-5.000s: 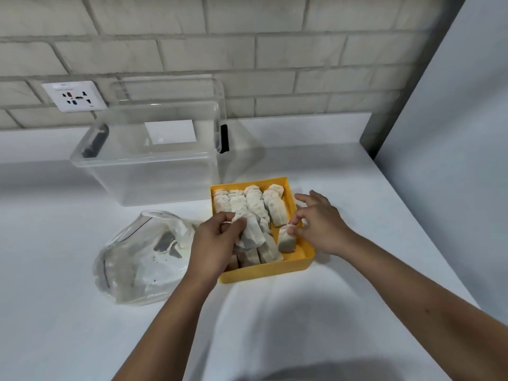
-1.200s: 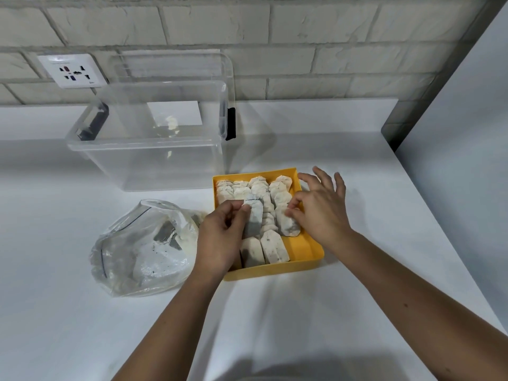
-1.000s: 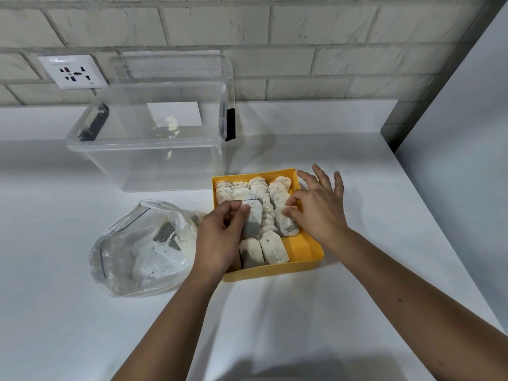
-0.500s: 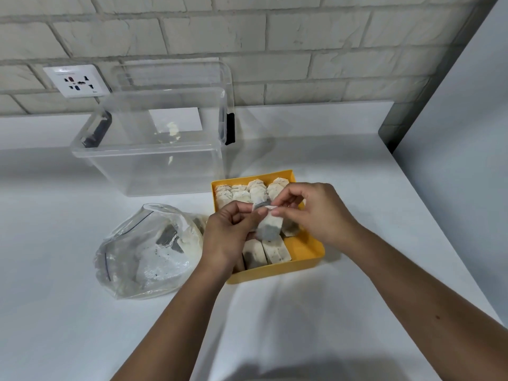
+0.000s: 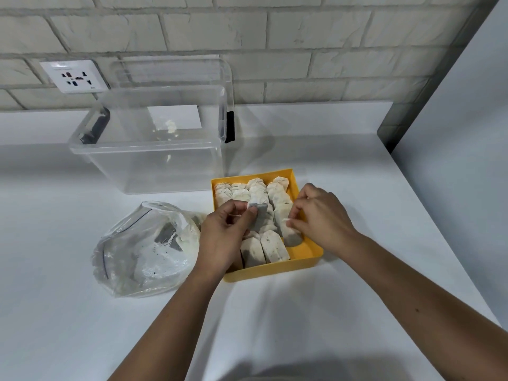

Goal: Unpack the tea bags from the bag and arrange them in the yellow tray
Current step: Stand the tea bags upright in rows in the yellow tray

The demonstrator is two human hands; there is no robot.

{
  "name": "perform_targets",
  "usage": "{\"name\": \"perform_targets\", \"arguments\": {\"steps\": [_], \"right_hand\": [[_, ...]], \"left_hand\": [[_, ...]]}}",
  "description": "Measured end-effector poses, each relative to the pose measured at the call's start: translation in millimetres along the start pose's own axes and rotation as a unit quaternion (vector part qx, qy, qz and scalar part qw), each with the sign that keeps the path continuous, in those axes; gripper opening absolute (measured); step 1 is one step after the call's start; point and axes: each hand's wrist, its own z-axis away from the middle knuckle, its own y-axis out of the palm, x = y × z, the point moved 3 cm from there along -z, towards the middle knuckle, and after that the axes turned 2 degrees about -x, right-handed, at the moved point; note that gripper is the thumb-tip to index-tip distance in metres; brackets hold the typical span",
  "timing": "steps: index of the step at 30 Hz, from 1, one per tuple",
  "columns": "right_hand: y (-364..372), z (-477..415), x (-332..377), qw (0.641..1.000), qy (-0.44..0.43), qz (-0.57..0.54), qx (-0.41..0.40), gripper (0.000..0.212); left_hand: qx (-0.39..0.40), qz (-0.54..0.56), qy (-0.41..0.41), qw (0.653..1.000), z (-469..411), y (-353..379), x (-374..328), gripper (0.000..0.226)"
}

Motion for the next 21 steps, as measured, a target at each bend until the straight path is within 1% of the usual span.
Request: {"name": "perform_targets", "arguments": {"steps": [2,4,7,8,9,10,12,13,14,18,19,21], "right_hand": [[2,-4,0,0.999,0.005,0.022,-0.041,0.019],[2,-7,0,0.998,0.007,0.04,-0.057,0.021],[3,-10,0,0.997,0.009,0.066,-0.032,0.026],[1,-10,0,0.998,0.011,0.059,-0.028,0.028],[-2,-10,1,0.999,0.014,0.034,-0.031,0.029],[-8,-10,3,0.999,0.02,-0.015,-0.038,0.031],[-17,-9,10,0.988,0.02,-0.144,-0.048,0.033],[-20,-9,15,0.981,0.011,-0.186,-0.043,0.034],[-22,-9,21,0.979,-0.004,-0.198,-0.037,0.034],[-27,-9,29,0.985,-0.051,-0.154,-0.063,0.025],[-30,-8,27,0.985,-0.054,-0.147,-0.067,0.024],[-36,-7,19,0.99,-0.05,-0.12,-0.048,0.024]], "left_hand": [[0.001,-0.004,-0.003,1.0,-1,-1,0,0.007],[0.005,0.005,-0.01,1.0,-2,-2,0,0.005],[0.015,0.002,-0.016,1.0,-3,-2,1,0.004],[0.018,0.0,-0.017,1.0,-3,-2,2,0.005],[0.021,0.0,-0.018,1.0,-3,-2,1,0.005],[0.023,0.003,-0.017,1.0,-3,-2,0,0.004],[0.032,0.007,-0.009,0.999,-1,-1,-4,0.001],[0.038,0.005,-0.002,0.999,0,1,-7,0.002],[0.045,0.003,0.007,0.999,0,2,-10,0.003],[0.068,-0.034,0.048,0.996,3,2,-20,0.003],[0.056,-0.063,0.068,0.994,3,-3,-22,0.004],[-0.006,-0.159,0.12,0.98,2,-18,-22,0.008]]}}
